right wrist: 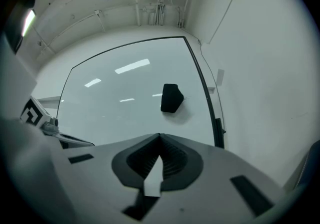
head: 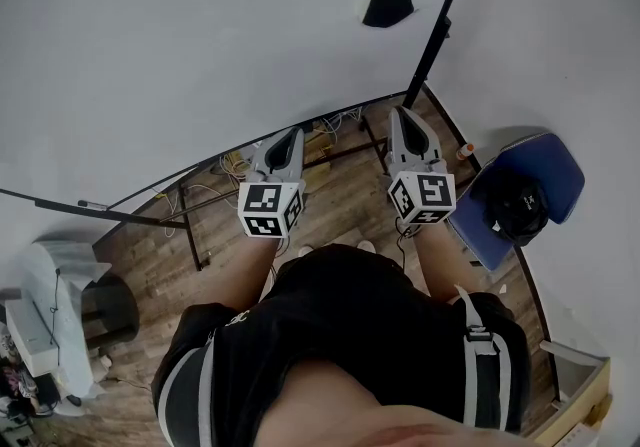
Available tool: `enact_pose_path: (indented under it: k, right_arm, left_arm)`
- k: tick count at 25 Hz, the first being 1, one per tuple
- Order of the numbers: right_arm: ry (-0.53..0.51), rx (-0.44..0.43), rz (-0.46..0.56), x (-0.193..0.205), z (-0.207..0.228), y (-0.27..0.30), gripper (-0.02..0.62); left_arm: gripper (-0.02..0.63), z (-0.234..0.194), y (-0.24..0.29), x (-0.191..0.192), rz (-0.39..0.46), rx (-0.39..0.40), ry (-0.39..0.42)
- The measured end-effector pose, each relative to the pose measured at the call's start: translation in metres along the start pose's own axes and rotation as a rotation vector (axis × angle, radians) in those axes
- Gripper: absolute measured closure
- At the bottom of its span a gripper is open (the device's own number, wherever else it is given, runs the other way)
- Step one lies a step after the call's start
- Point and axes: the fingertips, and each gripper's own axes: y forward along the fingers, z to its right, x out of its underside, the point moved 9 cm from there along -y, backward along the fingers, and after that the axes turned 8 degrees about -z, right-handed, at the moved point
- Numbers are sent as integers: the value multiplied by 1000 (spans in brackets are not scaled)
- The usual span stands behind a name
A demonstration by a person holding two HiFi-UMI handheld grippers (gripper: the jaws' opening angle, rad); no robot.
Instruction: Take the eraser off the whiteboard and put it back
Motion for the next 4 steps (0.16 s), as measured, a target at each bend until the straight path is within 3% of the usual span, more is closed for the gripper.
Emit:
enact_pose_path:
  k: [4]
  right_arm:
    - [7,-3,-5,2,2,-1,589]
  left_arm:
    - [595,1,0,1,0,-1,0]
